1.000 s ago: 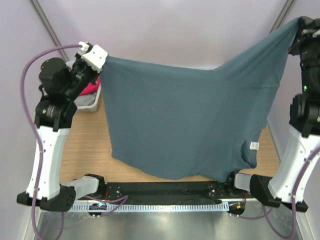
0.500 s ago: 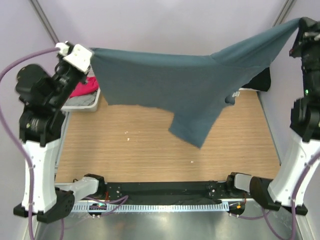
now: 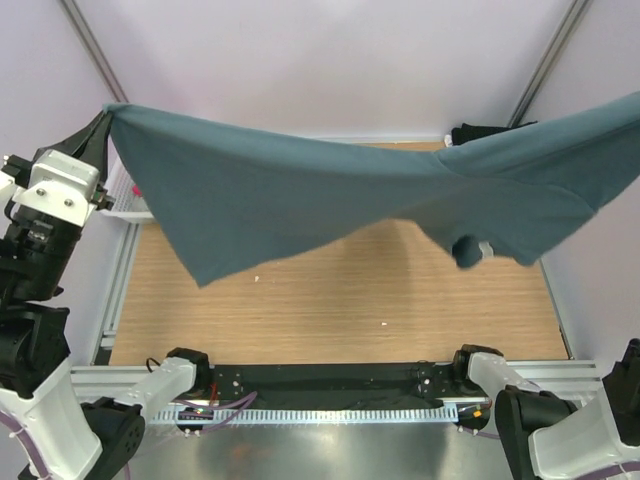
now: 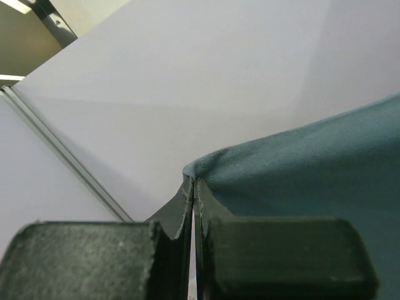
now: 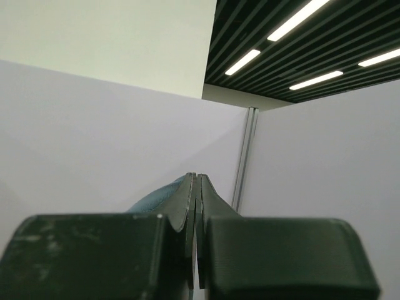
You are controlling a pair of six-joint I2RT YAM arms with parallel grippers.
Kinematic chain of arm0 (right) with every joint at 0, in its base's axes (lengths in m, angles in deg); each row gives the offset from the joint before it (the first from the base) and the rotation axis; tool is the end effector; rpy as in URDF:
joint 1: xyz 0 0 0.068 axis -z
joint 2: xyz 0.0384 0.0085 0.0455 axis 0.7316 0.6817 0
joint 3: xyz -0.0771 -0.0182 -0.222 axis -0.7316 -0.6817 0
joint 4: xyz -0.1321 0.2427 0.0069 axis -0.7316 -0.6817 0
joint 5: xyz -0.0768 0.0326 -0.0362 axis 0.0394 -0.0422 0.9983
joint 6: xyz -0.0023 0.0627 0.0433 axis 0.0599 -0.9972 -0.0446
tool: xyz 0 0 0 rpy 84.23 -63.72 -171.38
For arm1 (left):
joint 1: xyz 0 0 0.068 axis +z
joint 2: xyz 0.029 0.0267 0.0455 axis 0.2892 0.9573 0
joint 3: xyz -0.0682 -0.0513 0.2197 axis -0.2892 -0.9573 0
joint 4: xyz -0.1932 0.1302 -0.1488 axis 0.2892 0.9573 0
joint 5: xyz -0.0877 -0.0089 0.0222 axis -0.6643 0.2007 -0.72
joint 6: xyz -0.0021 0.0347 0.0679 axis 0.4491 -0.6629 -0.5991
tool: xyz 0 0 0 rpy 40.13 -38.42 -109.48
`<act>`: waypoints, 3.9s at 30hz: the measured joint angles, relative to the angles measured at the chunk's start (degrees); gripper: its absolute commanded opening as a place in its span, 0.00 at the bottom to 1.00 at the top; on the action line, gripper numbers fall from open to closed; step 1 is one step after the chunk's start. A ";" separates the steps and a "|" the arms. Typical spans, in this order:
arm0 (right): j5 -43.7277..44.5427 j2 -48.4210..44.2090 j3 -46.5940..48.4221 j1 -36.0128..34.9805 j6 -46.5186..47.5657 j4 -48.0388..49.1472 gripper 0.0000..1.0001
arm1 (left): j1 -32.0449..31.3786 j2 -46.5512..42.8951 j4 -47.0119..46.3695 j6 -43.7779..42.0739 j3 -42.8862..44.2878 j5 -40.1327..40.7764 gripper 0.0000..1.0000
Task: Fold and stack the t-shirts
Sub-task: Flatten the tshirt out, then fold the tshirt
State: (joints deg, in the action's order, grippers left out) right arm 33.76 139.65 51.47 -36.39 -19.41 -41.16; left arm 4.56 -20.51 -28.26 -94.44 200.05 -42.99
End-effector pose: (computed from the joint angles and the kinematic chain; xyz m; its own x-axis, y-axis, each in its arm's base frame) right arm -0.0006 0.0066 0.6775 0.6962 -0.2866 -0.6581 0.2271 0.9577 -0.1769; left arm 0.0874 -0.0335 0.6170 0.5553 0.3696 -0.7450 0.1481 0.8375 0.5259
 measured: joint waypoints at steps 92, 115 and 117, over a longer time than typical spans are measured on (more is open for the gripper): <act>-1.97 32.76 -62.23 -9.57 12.46 7.98 0.01 | 9.29 51.32 1.97 4.83 -26.84 2.67 0.00; -3.30 26.80 -71.80 -9.68 12.26 6.73 0.01 | 9.73 49.05 1.42 5.44 -31.34 6.45 0.00; -3.45 26.80 -72.24 -9.68 12.28 6.25 0.01 | 9.73 49.07 1.49 5.66 -32.72 6.78 0.00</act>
State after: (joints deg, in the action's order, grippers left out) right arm 30.31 166.45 -20.77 -46.07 -7.13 -34.91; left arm 14.29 28.56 -26.78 -88.78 167.33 -36.22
